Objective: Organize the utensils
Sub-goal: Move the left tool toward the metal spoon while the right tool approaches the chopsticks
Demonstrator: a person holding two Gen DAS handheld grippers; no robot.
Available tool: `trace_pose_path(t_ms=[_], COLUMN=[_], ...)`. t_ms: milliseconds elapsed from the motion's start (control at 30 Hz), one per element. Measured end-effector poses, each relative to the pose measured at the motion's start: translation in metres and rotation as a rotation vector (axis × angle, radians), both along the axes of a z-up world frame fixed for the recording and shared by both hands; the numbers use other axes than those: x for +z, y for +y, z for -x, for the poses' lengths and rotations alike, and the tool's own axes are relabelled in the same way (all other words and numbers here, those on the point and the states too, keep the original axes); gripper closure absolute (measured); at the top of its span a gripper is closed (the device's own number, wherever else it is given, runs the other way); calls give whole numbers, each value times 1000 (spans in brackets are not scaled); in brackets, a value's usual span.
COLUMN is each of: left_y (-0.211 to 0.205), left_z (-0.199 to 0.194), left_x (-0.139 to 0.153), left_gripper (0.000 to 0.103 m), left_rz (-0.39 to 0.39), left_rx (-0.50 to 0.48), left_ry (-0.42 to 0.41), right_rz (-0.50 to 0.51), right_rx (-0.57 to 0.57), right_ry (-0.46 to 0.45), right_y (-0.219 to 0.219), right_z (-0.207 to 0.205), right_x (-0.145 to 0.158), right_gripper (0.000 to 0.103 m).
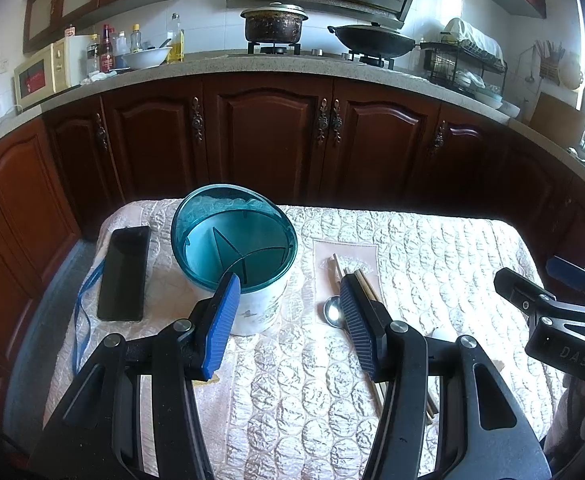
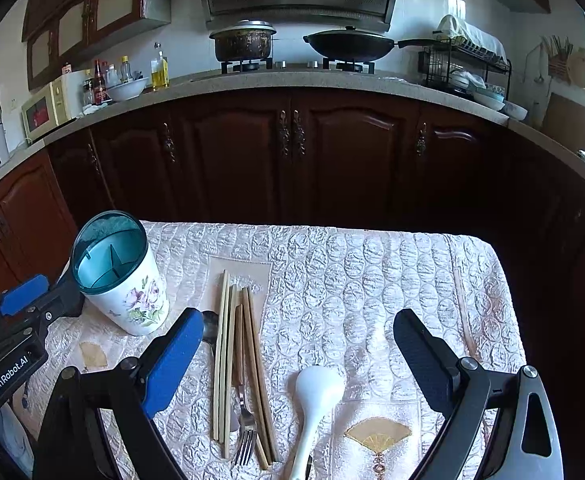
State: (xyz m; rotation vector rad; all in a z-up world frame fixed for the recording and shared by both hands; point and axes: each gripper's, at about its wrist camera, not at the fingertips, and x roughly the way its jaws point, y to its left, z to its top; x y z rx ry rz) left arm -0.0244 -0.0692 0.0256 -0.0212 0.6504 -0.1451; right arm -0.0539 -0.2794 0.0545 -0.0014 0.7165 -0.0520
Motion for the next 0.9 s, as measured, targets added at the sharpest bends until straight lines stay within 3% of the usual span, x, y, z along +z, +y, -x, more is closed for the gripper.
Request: trace_pose_path(t_ms=[900], left_y=[-2], left_z=[-4], left_x=[-3], left_gripper=[51], left_rz=[26], left_rx=[-22], left_ry=[26], right_rz=[20], right_rx=[-7], right_ry=[1], right_y=[-3], right_z=[-1], right_x=[-1], right_gripper=[8])
